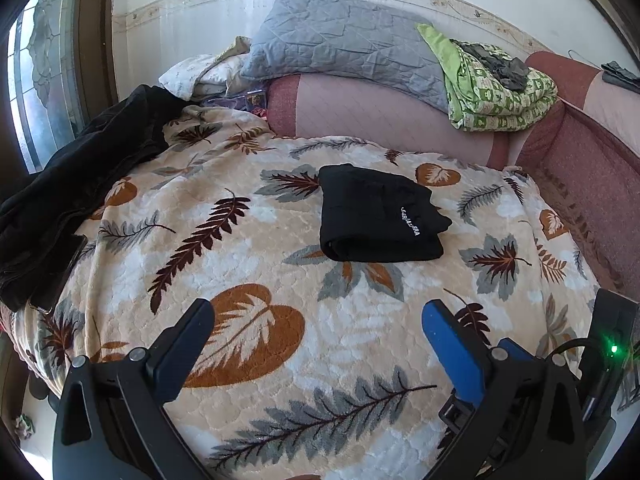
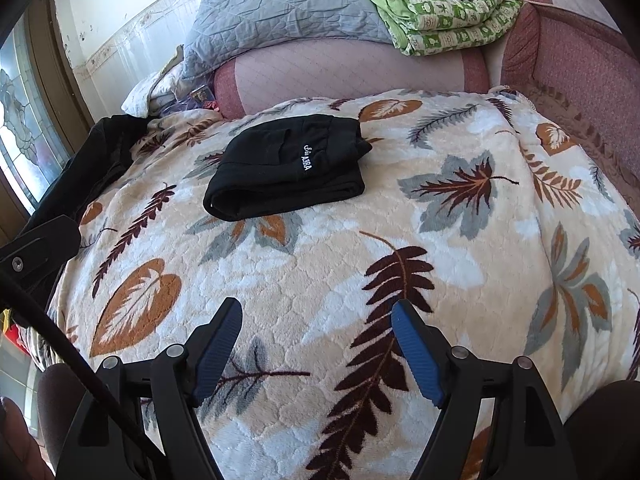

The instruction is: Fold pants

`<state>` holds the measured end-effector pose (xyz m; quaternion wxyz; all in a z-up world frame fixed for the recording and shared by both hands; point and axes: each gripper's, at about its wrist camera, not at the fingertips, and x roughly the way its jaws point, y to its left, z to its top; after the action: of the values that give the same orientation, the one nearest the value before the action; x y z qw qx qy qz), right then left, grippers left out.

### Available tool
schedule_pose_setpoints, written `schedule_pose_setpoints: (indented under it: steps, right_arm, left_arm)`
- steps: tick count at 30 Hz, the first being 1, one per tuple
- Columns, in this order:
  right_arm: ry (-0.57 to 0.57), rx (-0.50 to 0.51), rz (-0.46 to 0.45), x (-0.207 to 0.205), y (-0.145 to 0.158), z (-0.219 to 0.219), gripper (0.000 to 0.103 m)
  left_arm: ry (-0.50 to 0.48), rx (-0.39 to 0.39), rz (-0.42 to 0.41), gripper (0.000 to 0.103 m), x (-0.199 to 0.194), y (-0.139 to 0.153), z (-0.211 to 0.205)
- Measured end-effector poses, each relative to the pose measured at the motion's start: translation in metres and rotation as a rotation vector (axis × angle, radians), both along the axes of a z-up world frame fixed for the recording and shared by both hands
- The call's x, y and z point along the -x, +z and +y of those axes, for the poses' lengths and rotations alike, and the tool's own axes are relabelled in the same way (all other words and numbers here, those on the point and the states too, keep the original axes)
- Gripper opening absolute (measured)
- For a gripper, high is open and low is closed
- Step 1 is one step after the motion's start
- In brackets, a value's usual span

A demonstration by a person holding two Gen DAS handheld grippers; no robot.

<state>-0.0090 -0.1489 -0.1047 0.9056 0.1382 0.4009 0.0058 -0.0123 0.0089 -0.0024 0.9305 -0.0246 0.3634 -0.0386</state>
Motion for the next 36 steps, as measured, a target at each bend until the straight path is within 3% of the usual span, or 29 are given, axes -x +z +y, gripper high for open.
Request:
schedule_pose_setpoints:
  steps: [20,28,32,36]
  right_arm:
    - [-0.004,0.007,0.021,0.001,-0.009,-0.001,0.083]
    - [-0.041,-0.023,0.056,-0.005,-0.024,-0.014,0.083]
    - [-0.063,-0.032,0.059,-0.006,-0.028,-0.021,0.084]
    - [-0.075,-0.045,0.070,-0.008,-0.034,-0.026,0.084]
  left_arm:
    - [-0.009,0.007,0.062,0.103,-0.006,-0.016,0.003]
    - [-0.033,0.029,0.232,0.103,-0.033,-0.071,0.002]
    - [-0.033,-0.078,0.256,0.103,-0.038,-0.098,-0.007]
    - [-0.048,-0.083,0.321,0.103,-0.042,-0.118,-0.009]
